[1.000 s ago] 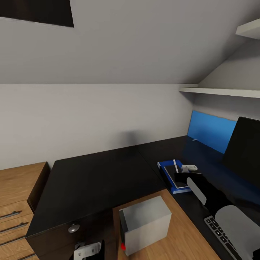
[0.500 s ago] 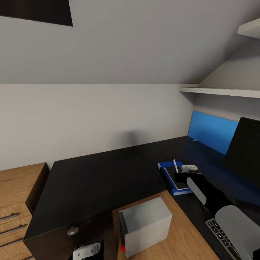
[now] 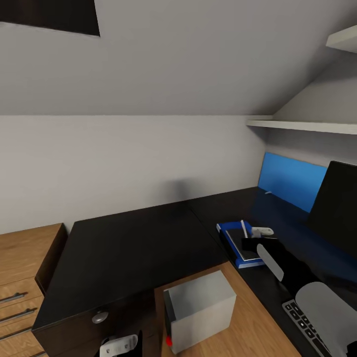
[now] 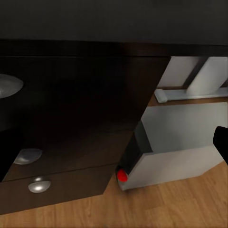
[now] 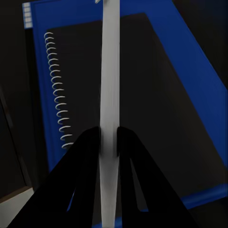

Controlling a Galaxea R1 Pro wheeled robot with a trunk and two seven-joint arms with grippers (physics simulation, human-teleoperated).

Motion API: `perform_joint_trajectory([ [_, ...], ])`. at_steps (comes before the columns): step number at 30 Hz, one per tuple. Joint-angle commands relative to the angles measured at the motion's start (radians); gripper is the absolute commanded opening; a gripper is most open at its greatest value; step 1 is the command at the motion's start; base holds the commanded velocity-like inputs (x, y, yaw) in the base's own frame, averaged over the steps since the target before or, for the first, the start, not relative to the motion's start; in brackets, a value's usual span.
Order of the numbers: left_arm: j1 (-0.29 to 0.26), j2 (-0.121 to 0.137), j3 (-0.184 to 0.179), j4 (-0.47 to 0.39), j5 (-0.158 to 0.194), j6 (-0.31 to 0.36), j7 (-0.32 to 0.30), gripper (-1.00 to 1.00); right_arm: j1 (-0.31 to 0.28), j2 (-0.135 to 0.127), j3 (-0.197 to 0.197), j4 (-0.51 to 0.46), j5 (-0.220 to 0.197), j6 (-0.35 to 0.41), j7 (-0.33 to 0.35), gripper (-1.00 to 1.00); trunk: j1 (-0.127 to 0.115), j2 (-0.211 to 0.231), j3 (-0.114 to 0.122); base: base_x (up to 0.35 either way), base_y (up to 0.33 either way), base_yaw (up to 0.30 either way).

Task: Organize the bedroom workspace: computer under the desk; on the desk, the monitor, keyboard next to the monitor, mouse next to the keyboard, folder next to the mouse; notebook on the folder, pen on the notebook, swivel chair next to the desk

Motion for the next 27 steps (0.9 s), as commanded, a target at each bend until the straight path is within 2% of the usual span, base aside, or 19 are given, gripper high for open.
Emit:
perform_joint_trajectory([
  [1, 0.000, 0.000, -0.001, -0.002, 0.004, 0.004, 0.005, 1.00, -0.001, -0.001, 0.006, -0.001, -0.013, 0.002, -0.013, -1.00, 0.000, -0.001, -0.001, 0.000, 0.000, 0.000],
  [27, 0.003, 0.000, 0.000, -0.002, 0.004, 0.003, 0.005, 1.00, -0.001, -0.001, 0.006, -0.001, -0.012, 0.001, -0.022, -1.00, 0.000, -0.001, -0.001, 0.000, 0.000, 0.000],
])
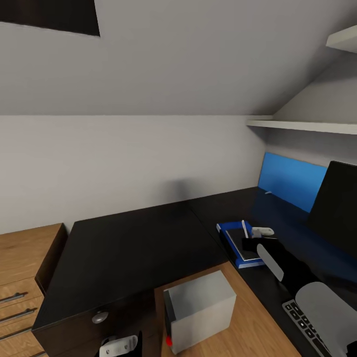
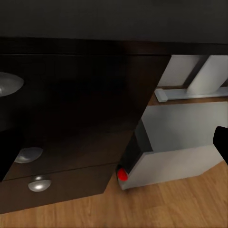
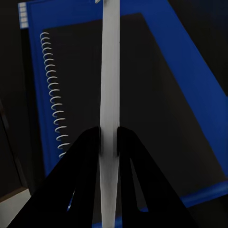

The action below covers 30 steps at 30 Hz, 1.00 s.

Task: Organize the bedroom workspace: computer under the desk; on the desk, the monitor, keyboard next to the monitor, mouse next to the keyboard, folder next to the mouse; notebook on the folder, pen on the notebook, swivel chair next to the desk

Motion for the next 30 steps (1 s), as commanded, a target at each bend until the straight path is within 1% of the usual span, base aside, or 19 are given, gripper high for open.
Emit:
perform_joint_trajectory([
  [1, 0.000, 0.000, -0.001, -0.002, 0.004, 0.004, 0.005, 1.00, -0.001, -0.001, 0.005, -0.002, -0.013, 0.001, -0.010, -1.00, 0.000, -0.001, -0.001, 0.000, 0.000, 0.000],
  [10, 0.000, 0.000, -0.001, -0.003, 0.004, 0.004, 0.005, 1.00, -0.001, -0.001, 0.005, -0.003, -0.012, 0.000, -0.016, -1.00, 0.000, -0.001, -0.001, 0.000, 0.000, 0.000],
  [12, 0.000, 0.000, -0.001, -0.003, 0.004, 0.004, 0.005, 1.00, -0.001, -0.001, 0.005, -0.003, -0.013, 0.000, -0.032, -1.00, 0.000, -0.001, -0.001, 0.000, 0.000, 0.000],
  [14, 0.003, 0.000, -0.001, -0.003, 0.004, 0.004, 0.005, 1.00, -0.001, -0.001, 0.006, -0.003, -0.013, 0.000, -0.062, -1.00, 0.000, -0.001, -0.001, 0.000, 0.000, 0.000],
  [17, 0.005, 0.000, -0.001, -0.004, 0.004, 0.004, 0.005, 1.00, -0.001, 0.000, 0.007, -0.003, -0.013, 0.000, -0.074, -1.00, 0.000, -0.001, -0.001, 0.000, 0.000, 0.000],
  [30, 0.006, 0.000, -0.002, -0.004, 0.004, 0.004, 0.005, 1.00, -0.001, 0.000, 0.008, -0.004, -0.013, 0.000, -0.076, -1.00, 0.000, -0.001, -0.001, 0.000, 0.000, 0.000],
])
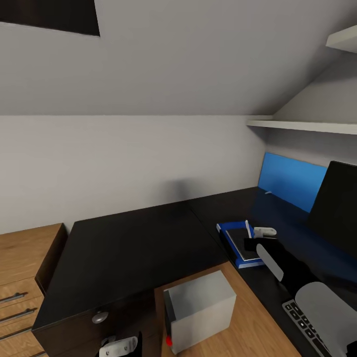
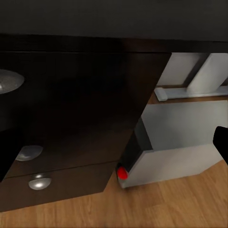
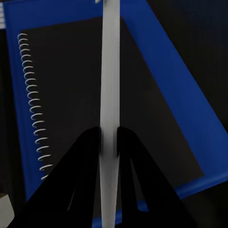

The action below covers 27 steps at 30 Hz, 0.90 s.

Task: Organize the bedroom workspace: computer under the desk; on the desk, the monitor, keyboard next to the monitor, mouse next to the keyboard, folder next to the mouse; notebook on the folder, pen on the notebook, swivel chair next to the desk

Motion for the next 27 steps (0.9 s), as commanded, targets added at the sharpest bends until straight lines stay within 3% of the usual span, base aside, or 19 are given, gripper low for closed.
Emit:
perform_joint_trajectory([
  [1, 0.000, 0.000, -0.001, -0.002, 0.004, 0.004, 0.005, 1.00, -0.001, -0.001, 0.006, -0.002, -0.012, 0.001, -0.009, -1.00, 0.000, -0.001, -0.001, 0.000, 0.000, 0.000],
  [8, 0.000, -0.001, -0.002, -0.003, 0.004, 0.004, 0.005, 1.00, -0.001, -0.001, 0.006, -0.002, -0.012, 0.001, -0.009, -1.00, 0.000, -0.001, -0.001, 0.000, 0.000, 0.000],
  [27, 0.004, -0.002, -0.002, -0.003, 0.004, 0.004, 0.005, 1.00, -0.001, -0.001, 0.006, -0.004, -0.012, 0.000, -0.010, -1.00, 0.065, -0.120, -0.054, 0.000, 0.000, 0.000],
])
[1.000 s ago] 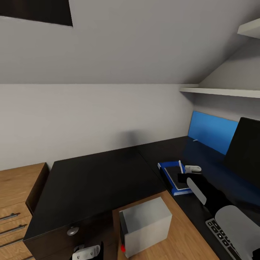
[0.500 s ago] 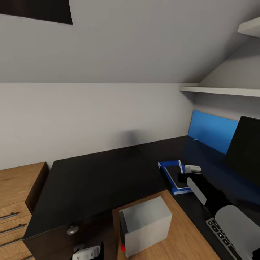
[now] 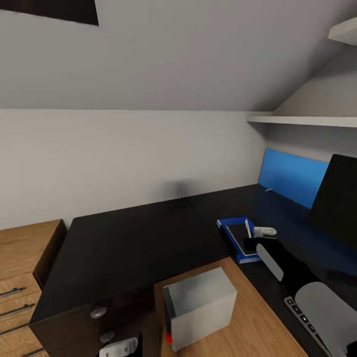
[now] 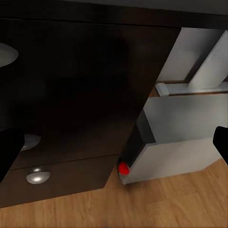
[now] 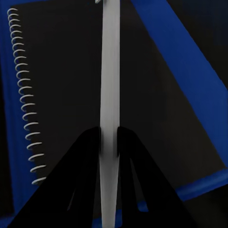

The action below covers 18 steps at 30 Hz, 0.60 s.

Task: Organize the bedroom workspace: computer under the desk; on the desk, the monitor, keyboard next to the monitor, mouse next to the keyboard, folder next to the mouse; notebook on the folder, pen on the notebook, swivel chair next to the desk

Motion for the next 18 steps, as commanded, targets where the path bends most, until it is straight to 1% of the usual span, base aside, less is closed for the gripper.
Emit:
perform_joint_trajectory([
  [1, 0.000, 0.000, -0.001, -0.002, 0.004, 0.004, 0.005, 1.00, -0.001, -0.001, 0.006, -0.002, -0.012, 0.001, -0.010, -1.00, 0.000, -0.001, -0.001, 0.000, 0.000, 0.000],
  [6, 0.000, 0.000, -0.001, -0.002, 0.004, 0.006, 0.005, 1.00, -0.001, -0.001, 0.006, -0.002, -0.012, 0.002, -0.012, -1.00, 0.000, -0.001, -0.001, 0.000, 0.000, 0.000],
  [7, 0.000, 0.000, -0.001, -0.002, 0.004, 0.006, 0.005, 1.00, -0.001, -0.001, 0.006, -0.003, -0.012, 0.001, -0.012, 1.00, 0.000, -0.001, -0.001, 0.000, 0.000, 0.000],
  [18, 0.000, 0.000, 0.000, 0.000, 0.005, 0.007, 0.005, 1.00, -0.001, -0.002, 0.006, -0.004, -0.012, 0.001, -0.012, 1.00, 0.000, -0.001, -0.001, 0.000, 0.000, 0.000],
])
